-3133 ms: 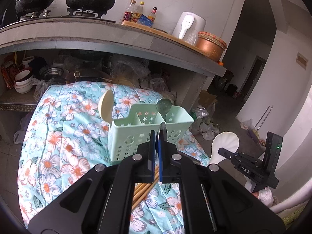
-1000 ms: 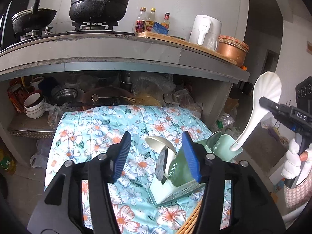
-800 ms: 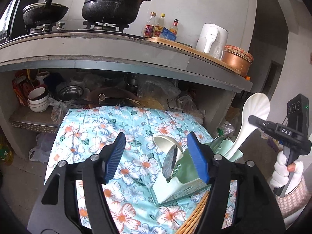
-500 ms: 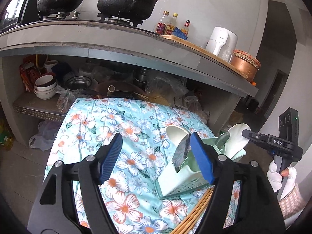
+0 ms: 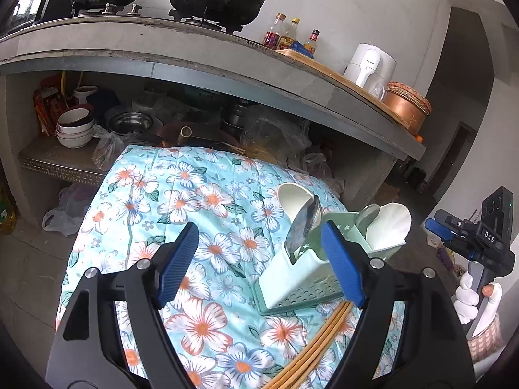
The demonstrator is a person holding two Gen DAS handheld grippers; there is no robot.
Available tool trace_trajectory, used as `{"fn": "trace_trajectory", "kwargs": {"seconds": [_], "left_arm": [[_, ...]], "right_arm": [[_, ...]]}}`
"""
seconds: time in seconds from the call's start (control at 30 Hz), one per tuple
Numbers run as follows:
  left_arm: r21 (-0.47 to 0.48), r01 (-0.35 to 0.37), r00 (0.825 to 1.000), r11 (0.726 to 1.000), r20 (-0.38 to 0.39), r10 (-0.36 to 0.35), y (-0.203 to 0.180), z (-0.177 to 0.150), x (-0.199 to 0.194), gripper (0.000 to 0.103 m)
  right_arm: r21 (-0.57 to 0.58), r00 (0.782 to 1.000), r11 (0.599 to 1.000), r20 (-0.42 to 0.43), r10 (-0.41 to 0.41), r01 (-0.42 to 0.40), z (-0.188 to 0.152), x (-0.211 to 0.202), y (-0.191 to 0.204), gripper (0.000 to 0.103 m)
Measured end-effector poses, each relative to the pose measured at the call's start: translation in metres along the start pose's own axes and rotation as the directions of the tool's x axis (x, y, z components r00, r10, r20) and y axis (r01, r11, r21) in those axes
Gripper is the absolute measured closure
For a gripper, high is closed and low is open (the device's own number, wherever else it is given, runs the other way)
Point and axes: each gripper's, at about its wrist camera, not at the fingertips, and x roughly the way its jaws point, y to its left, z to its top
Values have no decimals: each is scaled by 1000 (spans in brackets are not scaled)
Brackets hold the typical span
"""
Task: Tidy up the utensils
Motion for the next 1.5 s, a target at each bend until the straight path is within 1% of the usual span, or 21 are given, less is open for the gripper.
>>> {"fn": "trace_trajectory", "kwargs": {"seconds": [0.07,0.1,0.17,0.23,0.4,0.6,0.77,0.93,1.27,1.5], "left_arm": [[5,7,1000,1000,-18,-7,1,-5,2,28],[6,10,1000,1000,-29,-10,2,-8,4,28],[6,13,998,1000,-53,-13,3,-12,8,28],[4,18,997,1000,-69,-17,2,-15,10,28],[13,27,995,1000,-93,-26,-2,-22,15,28],[26,39,991,999,-131,-35,-11,-32,22,28],[34,41,988,999,-153,-35,-15,-37,26,28],[35,37,987,999,-157,-31,-16,-37,26,28],[34,29,986,999,-165,-23,-14,-39,28,28],[39,30,985,999,-171,-23,-14,-40,30,28]], "right_arm": [[8,1000,1000,-6,-19,19,-11,-4,1,29],[14,1000,1000,-9,-28,28,-18,-6,0,27],[35,998,998,-19,-55,56,-31,-7,-1,21],[61,997,996,-40,-64,66,-45,-5,-5,18],[143,991,988,-123,-43,61,-78,6,-16,18],[213,978,975,-208,-17,62,-105,21,-25,18],[245,965,966,-261,-10,77,-116,32,-31,18],[256,955,963,-297,-3,83,-123,40,-32,18],[260,946,963,-325,13,76,-126,48,-31,18],[265,943,961,-331,18,75,-127,50,-33,18]]}}
